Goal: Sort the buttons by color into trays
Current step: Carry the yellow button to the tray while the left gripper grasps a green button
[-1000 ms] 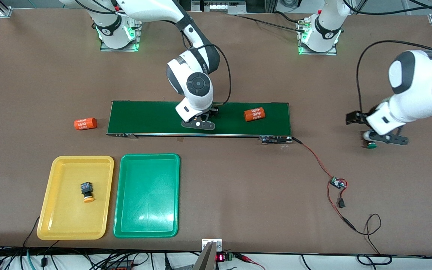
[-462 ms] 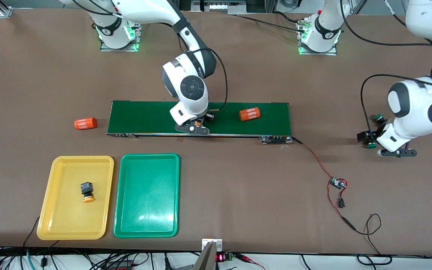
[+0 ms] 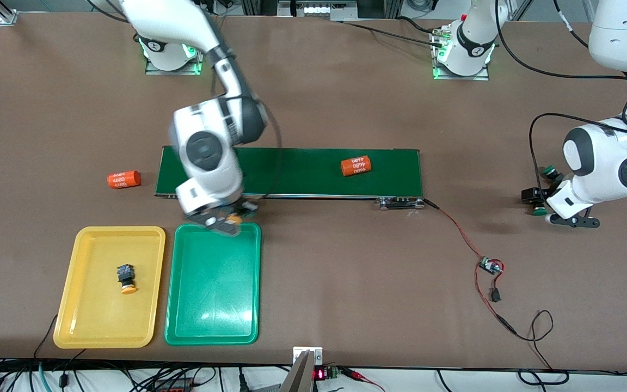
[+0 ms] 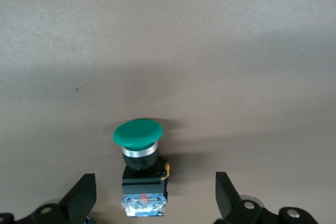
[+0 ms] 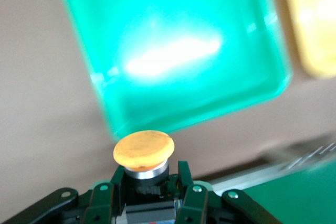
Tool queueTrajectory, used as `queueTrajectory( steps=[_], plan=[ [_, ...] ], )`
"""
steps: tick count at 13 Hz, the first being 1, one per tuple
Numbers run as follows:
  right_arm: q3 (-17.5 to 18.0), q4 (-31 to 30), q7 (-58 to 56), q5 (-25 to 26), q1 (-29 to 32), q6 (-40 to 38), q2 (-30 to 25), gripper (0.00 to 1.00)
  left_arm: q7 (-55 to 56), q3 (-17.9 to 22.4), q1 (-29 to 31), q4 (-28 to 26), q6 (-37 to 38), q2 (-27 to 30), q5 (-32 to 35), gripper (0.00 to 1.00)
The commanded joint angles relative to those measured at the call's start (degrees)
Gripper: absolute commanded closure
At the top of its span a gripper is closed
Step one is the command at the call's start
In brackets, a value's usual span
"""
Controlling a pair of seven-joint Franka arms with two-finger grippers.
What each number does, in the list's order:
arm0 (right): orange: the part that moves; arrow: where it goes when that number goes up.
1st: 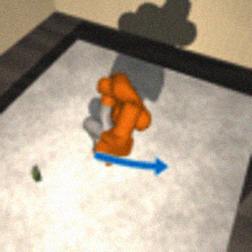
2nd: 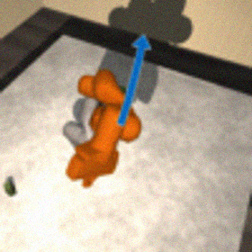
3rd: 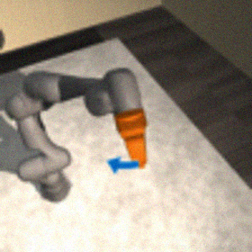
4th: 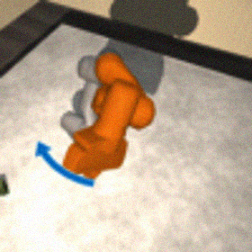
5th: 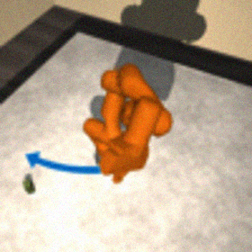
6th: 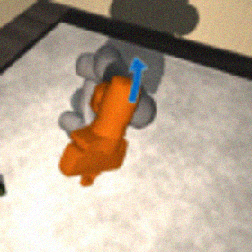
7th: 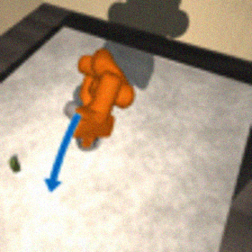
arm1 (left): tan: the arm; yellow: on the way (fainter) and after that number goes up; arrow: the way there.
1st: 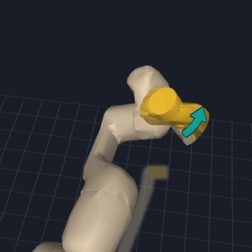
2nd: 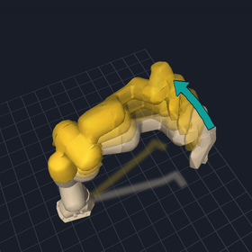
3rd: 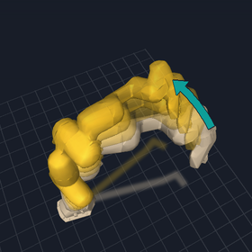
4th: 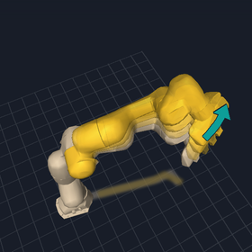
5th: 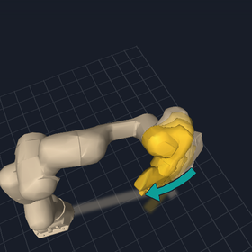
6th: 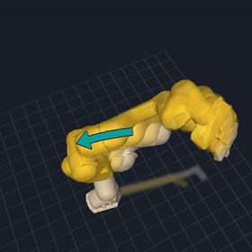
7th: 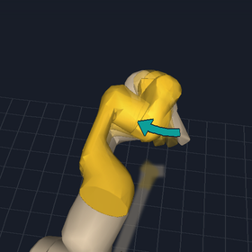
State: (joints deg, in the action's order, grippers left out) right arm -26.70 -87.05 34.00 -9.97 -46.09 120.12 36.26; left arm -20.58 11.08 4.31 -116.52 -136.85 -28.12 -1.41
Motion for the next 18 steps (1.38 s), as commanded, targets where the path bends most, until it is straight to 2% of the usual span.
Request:
queueTrajectory(
  steps=[1, 2, 5, 6, 8, 10, 14, 17, 18],
  plan=[
    [-0.11, 0.65, -11.98, 1.44, 9.14, -0.58, 1.0, 1.0, -1.75, 0.35, 0.43, -1.51, -6.55, -2.19, -0.88, 0.08],
    [-0.02, 0.65, -17.16, 1.35, 12.48, -0.24, 1.61, 1.0, -1.75, 0.35, 0.43, -2.04, -8.33, -2.29, -0.79, 0.16],
    [-0.02, 2.49, -29.75, 1.62, 19.88, 2.04, 5.39, 1.0, -1.57, 0.35, 0.52, -2.22, -6.69, -1.94, -0.79, 0.71],
    [0.07, 2.84, -33.53, 1.62, 22.16, 3.01, 6.27, 1.0, -0.7, 0.26, 0.52, -2.05, -4.33, -1.59, -1.14, 0.77],
    [-0.02, 3.2, -38.46, 1.7, 24.63, 6.78, 8.03, 1.0, 1.49, -0.18, 0.43, -1.52, 1.04, -0.53, -1.49, 0.86],
    [-0.02, 3.29, -44.0, 1.7, 26.75, 10.12, 9.61, 1.0, 4.04, -2.71, 0.26, -1.17, 6.65, 2.01, -1.49, 0.87],
    [0.07, 3.29, -47.01, 1.62, 28.78, 19.25, 13.65, 1.0, 4.49, -13.42, -0.36, 5.31, 22.47, 4.22, -1.49, 0.87],
    [0.24, 3.37, -47.01, 1.44, 28.78, 23.93, 16.21, 0.99, 8.78, -21.25, -0.45, 7.27, 24.7, 5.27, -1.49, 0.87],
    [0.33, 3.37, -46.92, 1.18, 28.6, 23.59, 16.21, 0.69, 11.32, -24.15, -0.53, 8.49, 24.79, 5.36, -1.49, 0.87]
  ],
)
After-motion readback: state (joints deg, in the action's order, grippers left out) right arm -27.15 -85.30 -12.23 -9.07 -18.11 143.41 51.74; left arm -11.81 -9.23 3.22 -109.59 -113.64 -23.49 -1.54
